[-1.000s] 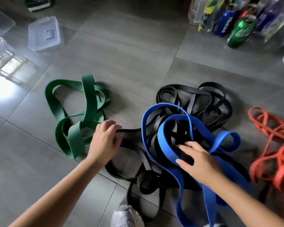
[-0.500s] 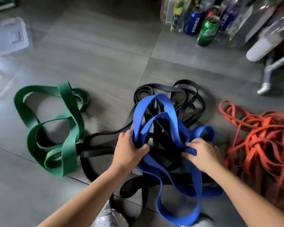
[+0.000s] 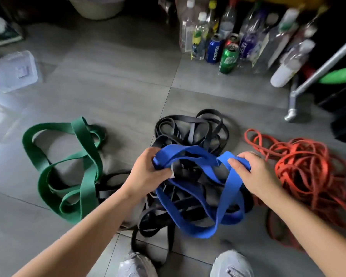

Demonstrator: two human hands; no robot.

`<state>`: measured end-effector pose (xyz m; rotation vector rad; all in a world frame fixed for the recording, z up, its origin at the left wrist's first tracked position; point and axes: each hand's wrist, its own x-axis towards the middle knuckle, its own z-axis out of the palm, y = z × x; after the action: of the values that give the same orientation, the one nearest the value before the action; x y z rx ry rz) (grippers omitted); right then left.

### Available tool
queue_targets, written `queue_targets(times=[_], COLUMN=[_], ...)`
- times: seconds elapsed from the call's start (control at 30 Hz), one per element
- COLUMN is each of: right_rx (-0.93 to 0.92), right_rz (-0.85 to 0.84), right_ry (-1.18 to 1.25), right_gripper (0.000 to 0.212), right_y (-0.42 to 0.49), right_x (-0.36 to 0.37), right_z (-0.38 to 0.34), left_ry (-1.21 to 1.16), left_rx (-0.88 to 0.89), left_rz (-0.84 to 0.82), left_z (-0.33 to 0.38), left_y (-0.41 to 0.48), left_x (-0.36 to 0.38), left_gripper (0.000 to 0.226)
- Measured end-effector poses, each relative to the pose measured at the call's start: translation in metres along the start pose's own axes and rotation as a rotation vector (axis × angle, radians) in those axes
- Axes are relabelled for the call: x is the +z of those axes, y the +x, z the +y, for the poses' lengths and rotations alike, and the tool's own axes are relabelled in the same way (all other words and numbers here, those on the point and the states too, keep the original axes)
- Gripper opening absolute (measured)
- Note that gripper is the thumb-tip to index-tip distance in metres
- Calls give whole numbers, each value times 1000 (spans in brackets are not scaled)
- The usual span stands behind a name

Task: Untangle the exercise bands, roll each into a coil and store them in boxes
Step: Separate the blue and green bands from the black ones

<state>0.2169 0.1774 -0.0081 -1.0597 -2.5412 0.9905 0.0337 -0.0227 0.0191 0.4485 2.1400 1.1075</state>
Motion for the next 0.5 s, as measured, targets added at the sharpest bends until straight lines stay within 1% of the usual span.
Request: queue_targets(times=[0.1, 0.17, 0.3, 0.4, 0.5], right_rx=[-98, -133, -187, -235, -258], right_rz=[3, 29, 102, 103, 118], right_ry=[-9, -20, -9, 0, 20], right_gripper=[16, 17, 23, 30, 31], right_y=[-7, -14, -28, -35, -38], right_x=[-34, -54, -94, -123, -147], right_z=[-36, -61, -116, -156, -196], left_ry=[-41, -73, 53, 134, 138], left_rx=[77, 119, 255, 251, 266], left_rz=[11, 50, 136, 200, 199], left_z=[38, 63, 103, 127, 146], left_y=[-14, -25, -47, -69, -94], left_x=[-11, -24, -64, -96, -118], left_gripper=[39, 43, 46, 47, 46])
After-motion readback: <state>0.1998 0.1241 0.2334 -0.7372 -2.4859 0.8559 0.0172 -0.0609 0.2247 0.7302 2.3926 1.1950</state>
